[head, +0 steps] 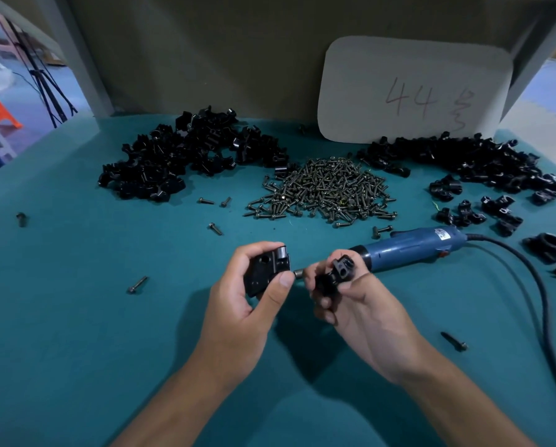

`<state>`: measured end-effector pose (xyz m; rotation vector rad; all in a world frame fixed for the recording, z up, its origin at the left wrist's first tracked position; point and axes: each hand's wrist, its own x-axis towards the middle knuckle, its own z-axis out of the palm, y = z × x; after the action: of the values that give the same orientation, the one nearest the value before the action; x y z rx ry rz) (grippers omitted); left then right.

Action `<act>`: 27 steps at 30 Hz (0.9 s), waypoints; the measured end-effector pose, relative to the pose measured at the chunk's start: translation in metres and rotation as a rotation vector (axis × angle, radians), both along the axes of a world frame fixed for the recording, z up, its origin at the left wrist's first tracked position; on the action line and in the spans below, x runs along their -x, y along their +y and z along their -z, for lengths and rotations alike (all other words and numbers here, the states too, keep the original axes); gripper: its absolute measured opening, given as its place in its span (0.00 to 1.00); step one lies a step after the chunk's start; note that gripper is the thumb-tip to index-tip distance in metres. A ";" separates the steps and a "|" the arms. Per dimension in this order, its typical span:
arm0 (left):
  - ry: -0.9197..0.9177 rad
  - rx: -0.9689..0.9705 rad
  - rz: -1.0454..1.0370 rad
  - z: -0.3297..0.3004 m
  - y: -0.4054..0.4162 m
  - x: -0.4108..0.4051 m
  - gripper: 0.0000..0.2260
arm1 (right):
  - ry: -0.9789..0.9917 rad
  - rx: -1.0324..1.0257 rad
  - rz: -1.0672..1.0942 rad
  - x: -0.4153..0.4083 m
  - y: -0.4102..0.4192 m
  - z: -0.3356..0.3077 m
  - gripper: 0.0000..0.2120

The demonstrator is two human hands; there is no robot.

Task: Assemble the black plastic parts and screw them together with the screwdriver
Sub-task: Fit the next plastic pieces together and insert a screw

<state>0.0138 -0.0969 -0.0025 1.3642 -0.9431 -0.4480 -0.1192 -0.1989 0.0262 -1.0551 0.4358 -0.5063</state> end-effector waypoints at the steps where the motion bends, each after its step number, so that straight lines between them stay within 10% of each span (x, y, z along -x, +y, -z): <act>1: -0.002 -0.004 -0.001 0.000 0.000 0.000 0.12 | -0.004 0.001 0.009 0.000 0.000 -0.001 0.13; 18: -0.031 0.005 0.104 0.000 0.000 0.000 0.11 | 0.061 0.746 0.190 0.004 0.000 0.010 0.12; 27: -0.095 0.012 0.111 -0.003 0.002 0.002 0.12 | 0.071 0.593 0.155 0.004 -0.002 0.006 0.17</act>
<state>0.0120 -0.0950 0.0003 1.3355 -1.1019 -0.4639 -0.1227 -0.2005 0.0197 -1.6209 0.4430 -0.7643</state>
